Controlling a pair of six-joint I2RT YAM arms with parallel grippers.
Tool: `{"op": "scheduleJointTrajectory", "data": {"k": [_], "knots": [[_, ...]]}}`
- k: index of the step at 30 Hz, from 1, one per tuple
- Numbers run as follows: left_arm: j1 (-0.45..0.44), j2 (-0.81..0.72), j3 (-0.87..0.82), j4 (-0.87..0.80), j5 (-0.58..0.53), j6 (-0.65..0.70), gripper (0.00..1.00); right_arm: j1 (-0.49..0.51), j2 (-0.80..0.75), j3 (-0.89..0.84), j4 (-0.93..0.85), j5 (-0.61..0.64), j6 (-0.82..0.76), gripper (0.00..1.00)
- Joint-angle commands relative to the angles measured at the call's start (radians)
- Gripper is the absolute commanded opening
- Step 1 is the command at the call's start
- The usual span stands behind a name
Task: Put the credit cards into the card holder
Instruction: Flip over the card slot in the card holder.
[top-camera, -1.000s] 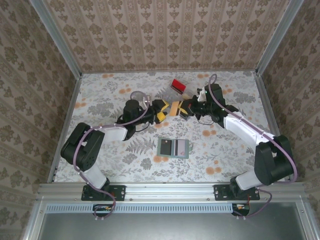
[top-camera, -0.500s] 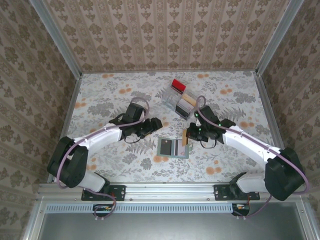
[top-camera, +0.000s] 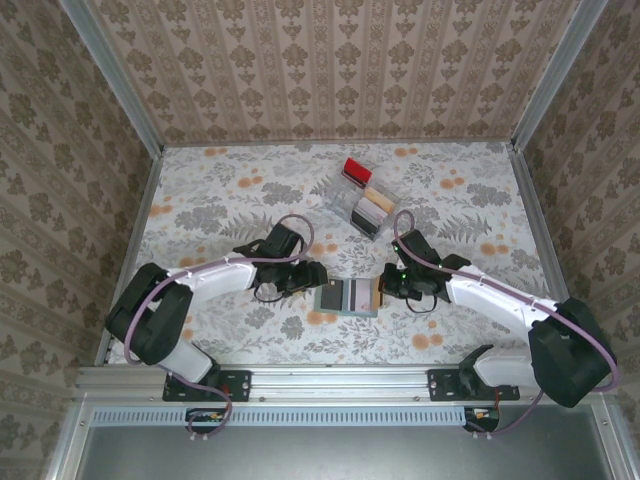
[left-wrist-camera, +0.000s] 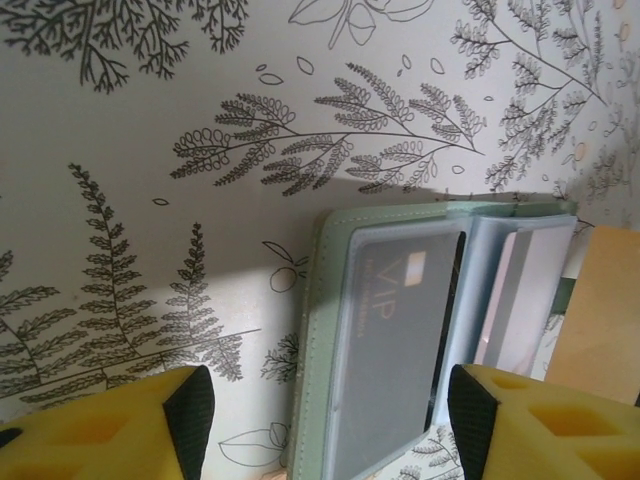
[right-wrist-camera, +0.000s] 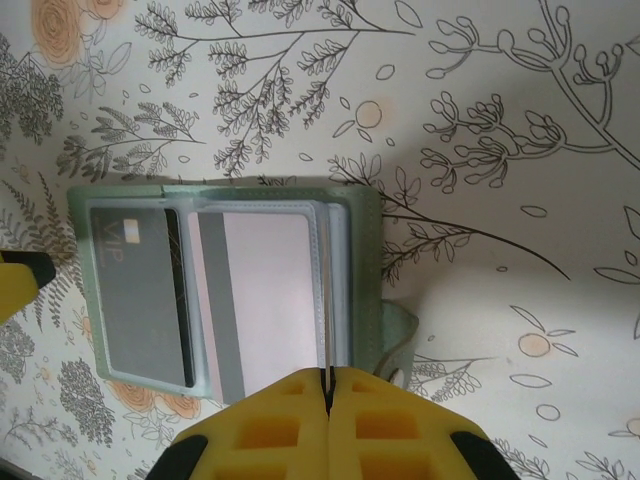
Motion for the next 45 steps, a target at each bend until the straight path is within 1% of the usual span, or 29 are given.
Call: {"op": "scheduleJointTrajectory", "data": {"k": [1,9,13,17,21,29,34,39,45], "knots": [[-0.008,0.015,0.01,-0.006,-0.004,0.032,0.65,0.009,0.015,-0.014,0.046,-0.01,0.024,0.03],[-0.015,0.049,0.004,0.023,0.014,0.027,0.59,0.01,0.049,-0.016,0.044,0.0,0.011,0.03],[-0.02,0.056,0.005,0.022,0.015,0.029,0.57,0.01,0.02,-0.004,0.003,0.023,-0.013,0.03],[-0.025,0.061,0.0,0.027,0.013,0.027,0.56,0.01,0.0,-0.014,0.003,0.033,-0.027,0.03],[-0.028,0.072,0.002,0.031,0.018,0.029,0.52,0.013,0.019,-0.03,0.045,0.004,-0.016,0.03],[-0.038,0.096,0.004,0.039,0.022,0.029,0.48,0.024,0.052,-0.049,0.081,0.004,-0.019,0.03],[-0.041,0.099,0.003,0.039,0.019,0.029,0.44,0.027,0.009,-0.06,0.135,-0.028,-0.009,0.03],[-0.042,0.103,0.004,0.042,0.021,0.029,0.42,0.027,-0.01,-0.043,0.14,-0.057,-0.014,0.03],[-0.045,0.109,0.01,0.039,0.021,0.032,0.41,0.028,-0.029,-0.034,0.133,-0.059,0.002,0.04]]}}
